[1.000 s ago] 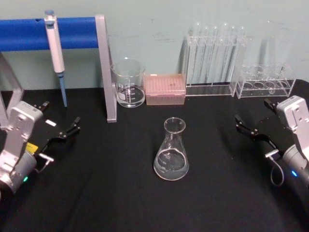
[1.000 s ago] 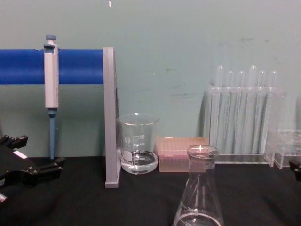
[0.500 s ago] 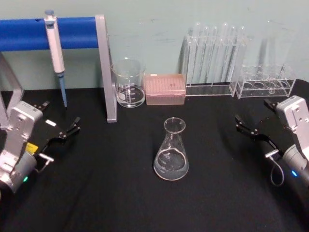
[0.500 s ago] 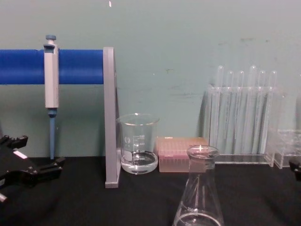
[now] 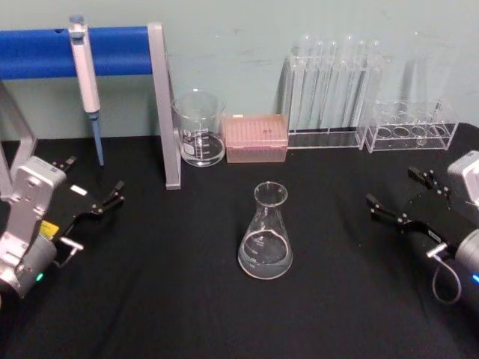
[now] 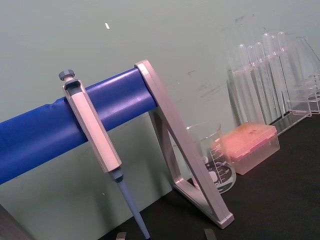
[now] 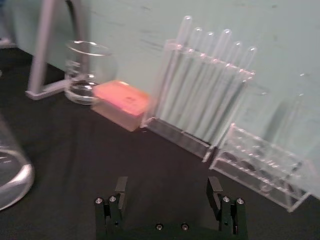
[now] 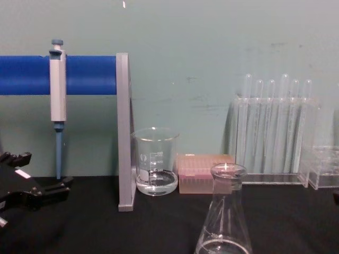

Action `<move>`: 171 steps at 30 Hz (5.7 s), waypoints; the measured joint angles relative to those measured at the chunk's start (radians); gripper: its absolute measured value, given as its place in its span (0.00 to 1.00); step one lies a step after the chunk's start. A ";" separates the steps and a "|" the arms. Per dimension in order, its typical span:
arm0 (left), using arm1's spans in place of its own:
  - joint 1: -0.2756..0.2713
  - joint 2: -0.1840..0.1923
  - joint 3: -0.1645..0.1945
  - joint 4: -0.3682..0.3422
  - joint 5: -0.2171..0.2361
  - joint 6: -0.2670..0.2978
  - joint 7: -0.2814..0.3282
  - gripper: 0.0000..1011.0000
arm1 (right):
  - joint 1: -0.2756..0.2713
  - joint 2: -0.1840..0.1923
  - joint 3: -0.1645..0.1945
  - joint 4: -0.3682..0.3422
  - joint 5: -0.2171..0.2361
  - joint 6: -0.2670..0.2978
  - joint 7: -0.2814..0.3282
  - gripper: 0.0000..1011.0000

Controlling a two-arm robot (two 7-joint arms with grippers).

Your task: Grasp the erlenmeyer flask with one hand, shake it three times, then place it back.

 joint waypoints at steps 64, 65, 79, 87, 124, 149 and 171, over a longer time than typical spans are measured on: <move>0.000 0.000 0.000 0.000 0.000 0.000 0.000 0.99 | 0.271 -0.160 -0.156 0.235 0.239 -0.019 0.665 0.99; 0.000 0.000 0.000 0.000 0.000 0.000 0.000 0.99 | 0.274 -0.162 -0.158 0.240 0.239 -0.020 0.666 0.99; 0.000 0.000 0.000 0.000 0.000 0.000 0.000 0.99 | 0.318 -0.192 -0.180 0.302 0.236 -0.022 0.689 0.99; 0.000 0.000 0.000 0.000 0.000 0.000 0.000 0.99 | 0.328 -0.197 -0.188 0.314 0.236 -0.019 0.694 0.99; 0.000 0.000 0.000 0.000 0.000 0.000 0.000 0.99 | 0.330 -0.199 -0.189 0.314 0.230 -0.012 0.675 0.99; 0.000 0.000 0.000 0.000 0.000 0.000 0.000 0.99 | 0.330 -0.199 -0.189 0.314 0.230 -0.012 0.676 0.44; 0.000 0.000 0.000 0.000 0.000 0.000 0.000 0.99 | 0.308 -0.199 -0.159 0.282 0.254 -0.027 0.656 0.44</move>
